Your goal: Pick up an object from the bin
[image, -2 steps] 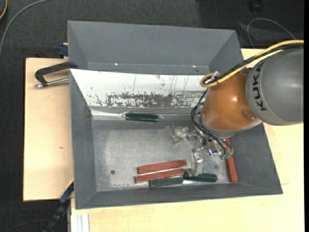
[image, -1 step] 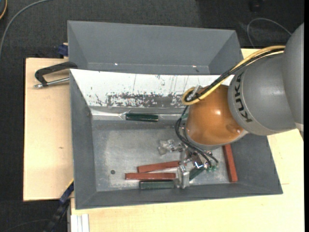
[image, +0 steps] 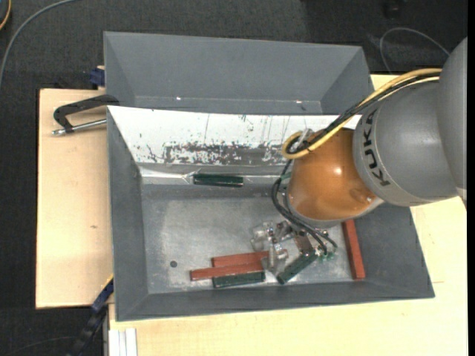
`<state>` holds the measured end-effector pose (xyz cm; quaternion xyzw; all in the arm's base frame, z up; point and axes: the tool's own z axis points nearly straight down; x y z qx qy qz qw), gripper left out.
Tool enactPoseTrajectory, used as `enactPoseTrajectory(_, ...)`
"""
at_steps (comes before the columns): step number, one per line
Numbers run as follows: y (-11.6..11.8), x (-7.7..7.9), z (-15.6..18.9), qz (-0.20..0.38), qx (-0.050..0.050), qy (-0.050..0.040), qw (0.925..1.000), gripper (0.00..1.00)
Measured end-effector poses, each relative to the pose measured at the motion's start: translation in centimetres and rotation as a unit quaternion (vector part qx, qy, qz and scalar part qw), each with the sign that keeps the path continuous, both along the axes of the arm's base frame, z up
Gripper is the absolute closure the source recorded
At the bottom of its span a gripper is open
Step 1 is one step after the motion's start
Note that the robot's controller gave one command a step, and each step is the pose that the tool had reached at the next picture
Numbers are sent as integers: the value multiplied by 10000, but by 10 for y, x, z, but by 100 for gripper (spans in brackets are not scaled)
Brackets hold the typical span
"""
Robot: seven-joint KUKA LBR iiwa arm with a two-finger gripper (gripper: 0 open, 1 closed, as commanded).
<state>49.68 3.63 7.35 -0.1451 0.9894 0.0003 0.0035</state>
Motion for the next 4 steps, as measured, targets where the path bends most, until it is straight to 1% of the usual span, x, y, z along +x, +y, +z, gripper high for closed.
enactPoseTrajectory(1, 4, 3, 0, 381, -21, 14, 9993, 100)
enactPoseTrajectory(2, 45, 25, 1, 1325, -28, 17, 9912, 100)
enactPoseTrajectory(3, 82, 32, 2, 3718, -38, -38, 9283, 100)
enactPoseTrajectory(4, 83, 28, -2, 3725, -12, -1, 9280, 0)
